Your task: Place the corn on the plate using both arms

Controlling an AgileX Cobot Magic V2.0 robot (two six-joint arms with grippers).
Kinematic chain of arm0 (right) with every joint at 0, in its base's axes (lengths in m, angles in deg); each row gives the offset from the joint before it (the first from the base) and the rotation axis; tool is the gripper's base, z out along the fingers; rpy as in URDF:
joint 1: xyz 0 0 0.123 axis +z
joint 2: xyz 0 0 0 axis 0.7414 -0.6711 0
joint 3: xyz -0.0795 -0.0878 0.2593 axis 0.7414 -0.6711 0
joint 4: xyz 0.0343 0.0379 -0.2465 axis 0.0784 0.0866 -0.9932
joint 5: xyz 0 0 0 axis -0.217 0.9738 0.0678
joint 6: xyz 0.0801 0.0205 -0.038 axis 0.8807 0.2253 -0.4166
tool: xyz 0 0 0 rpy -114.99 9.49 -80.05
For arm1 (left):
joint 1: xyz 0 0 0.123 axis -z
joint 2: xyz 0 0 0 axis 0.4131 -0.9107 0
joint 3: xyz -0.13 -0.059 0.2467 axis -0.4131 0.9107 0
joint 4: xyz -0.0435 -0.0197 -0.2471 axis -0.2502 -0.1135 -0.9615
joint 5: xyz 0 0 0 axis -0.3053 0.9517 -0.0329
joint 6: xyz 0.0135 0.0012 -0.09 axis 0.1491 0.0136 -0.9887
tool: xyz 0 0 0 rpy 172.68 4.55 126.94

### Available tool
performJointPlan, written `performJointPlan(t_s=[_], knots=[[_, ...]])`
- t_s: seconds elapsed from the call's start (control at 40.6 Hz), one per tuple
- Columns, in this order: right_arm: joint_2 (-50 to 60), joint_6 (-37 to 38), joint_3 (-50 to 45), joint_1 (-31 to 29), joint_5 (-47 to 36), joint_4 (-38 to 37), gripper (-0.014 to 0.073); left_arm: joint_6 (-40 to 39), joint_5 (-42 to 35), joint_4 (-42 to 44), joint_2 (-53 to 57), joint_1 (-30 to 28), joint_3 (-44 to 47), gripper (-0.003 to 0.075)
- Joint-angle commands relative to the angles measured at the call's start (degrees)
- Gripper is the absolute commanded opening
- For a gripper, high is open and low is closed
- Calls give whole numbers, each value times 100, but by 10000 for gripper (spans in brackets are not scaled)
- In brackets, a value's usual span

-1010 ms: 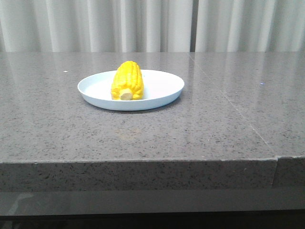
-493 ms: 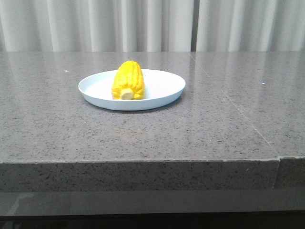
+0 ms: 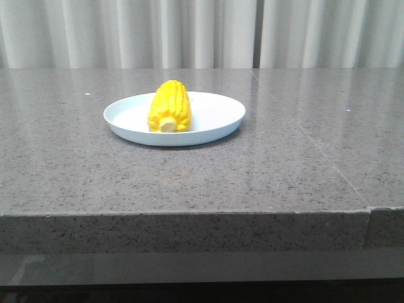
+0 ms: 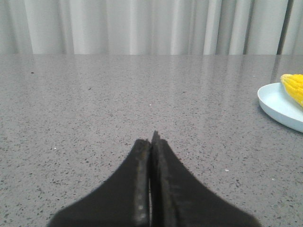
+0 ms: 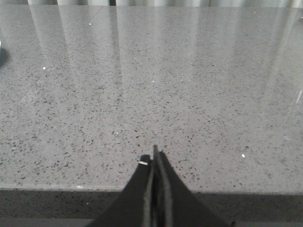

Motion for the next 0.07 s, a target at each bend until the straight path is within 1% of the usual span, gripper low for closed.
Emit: performJointPlan(t_s=[0.0,0.025,0.049], knots=[[73,-9,92,-27,-415,12,-39,-8,-520,-16,107,-30,23,-20],[73,-9,92,-27,-415,12,-7,-8,-520,-16,107,-30,23,-20],[73,-9,92,-27,-415,12,-7,-8,-520,-16,107,-30,23,-20]])
